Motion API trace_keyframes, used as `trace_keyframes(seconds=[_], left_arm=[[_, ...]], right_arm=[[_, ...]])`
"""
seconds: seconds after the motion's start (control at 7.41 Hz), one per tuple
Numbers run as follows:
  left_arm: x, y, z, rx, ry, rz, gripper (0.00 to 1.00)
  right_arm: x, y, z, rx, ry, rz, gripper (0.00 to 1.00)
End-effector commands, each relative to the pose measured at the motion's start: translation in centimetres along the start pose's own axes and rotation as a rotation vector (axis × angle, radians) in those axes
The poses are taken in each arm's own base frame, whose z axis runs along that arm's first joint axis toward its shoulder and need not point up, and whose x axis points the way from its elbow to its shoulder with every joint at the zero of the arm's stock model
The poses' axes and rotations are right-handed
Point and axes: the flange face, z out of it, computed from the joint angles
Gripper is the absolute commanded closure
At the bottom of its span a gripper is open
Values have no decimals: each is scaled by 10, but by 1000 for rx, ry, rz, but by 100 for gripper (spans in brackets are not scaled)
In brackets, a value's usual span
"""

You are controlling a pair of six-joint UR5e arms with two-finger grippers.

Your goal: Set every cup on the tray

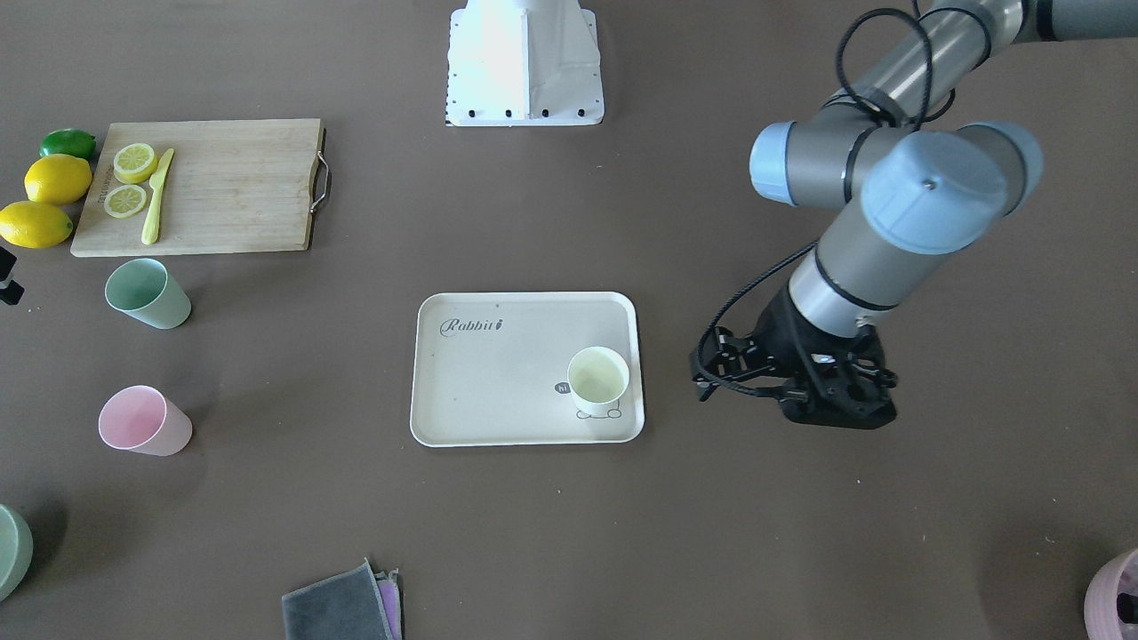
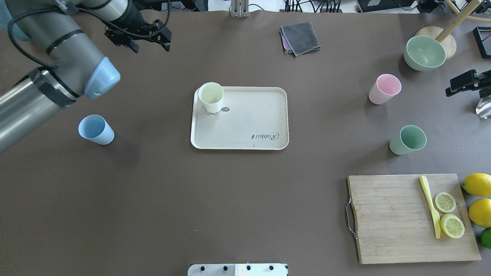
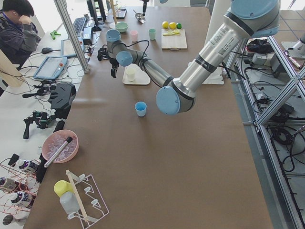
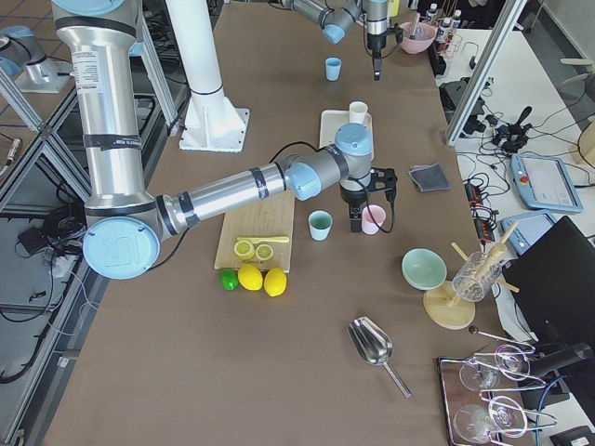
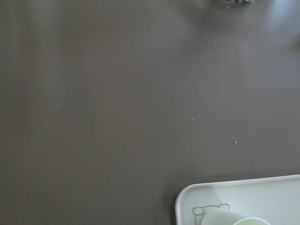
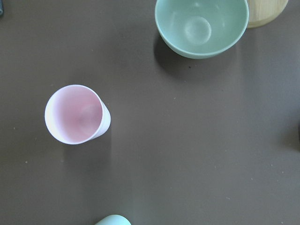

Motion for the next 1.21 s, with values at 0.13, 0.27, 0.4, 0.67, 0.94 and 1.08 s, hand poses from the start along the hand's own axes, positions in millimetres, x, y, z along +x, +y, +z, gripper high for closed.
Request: trace_keyframes(seconds=[0.13,0.27,0.4,0.67,0.94,1.08], left_arm=[[-137,6,-68,-27,-83,165,3],[-146,9,-65,-32,-88,165,3],[-146,10,-65,-31,-89,165,3],[-147,11,-65,-30,-88,165,3],[-145,12,-64,-31,-89,168,3],[-145,12,-64,-30,-90,168,3]], right_arm=[[-10,48,50,-48,59,-36,0],[-20,56,72,-51,60,-53,0],[-23,57,93,-50,43,-90,0],[-35,45,115,-45,22,-122,0],[-38,54,126,-70,26,-135,0],[-44,60,136,-67,51,-156,1]])
